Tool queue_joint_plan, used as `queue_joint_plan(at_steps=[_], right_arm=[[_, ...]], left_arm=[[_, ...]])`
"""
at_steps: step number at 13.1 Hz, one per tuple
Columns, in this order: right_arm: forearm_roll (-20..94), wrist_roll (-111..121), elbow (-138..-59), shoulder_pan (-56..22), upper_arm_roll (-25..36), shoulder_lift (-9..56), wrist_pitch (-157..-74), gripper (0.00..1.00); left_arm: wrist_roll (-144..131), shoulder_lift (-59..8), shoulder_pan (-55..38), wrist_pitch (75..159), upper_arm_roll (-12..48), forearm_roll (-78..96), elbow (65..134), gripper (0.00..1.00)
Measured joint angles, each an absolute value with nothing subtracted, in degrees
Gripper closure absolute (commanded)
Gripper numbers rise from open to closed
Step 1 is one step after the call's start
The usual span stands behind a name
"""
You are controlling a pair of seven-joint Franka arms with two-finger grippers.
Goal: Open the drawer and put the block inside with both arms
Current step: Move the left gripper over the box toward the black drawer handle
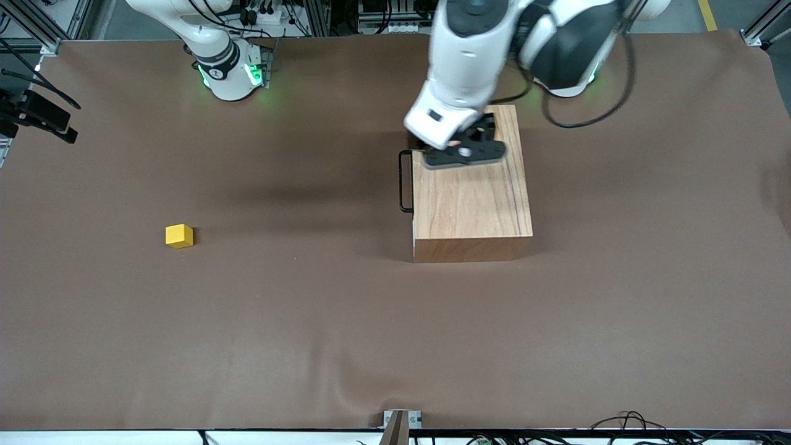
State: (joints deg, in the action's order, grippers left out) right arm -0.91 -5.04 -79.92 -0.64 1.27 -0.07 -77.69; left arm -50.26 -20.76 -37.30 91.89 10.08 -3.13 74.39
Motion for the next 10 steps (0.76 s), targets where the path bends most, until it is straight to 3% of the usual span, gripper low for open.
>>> queue_joint_plan(at_steps=[4, 7, 10], right_arm=[[-0.9, -5.0, -79.9, -0.6, 1.3, -0.1, -77.7, 0.0], [-0.9, -5.0, -79.9, -0.6, 1.2, -0.1, -77.7, 0.0], [-0.9, -5.0, -79.9, -0.7, 1.0, -0.1, -76.9, 0.0]], left_arm=[[-51.6, -24.6, -43.9, 93.8, 9.9, -6.0, 73.7, 0.0], [-52.9, -29.2, -47.0, 100.2, 9.3, -6.0, 73.5, 0.0], [-54.2, -33.9, -52.4, 102.9, 4.6, -6.0, 72.1, 0.0]])
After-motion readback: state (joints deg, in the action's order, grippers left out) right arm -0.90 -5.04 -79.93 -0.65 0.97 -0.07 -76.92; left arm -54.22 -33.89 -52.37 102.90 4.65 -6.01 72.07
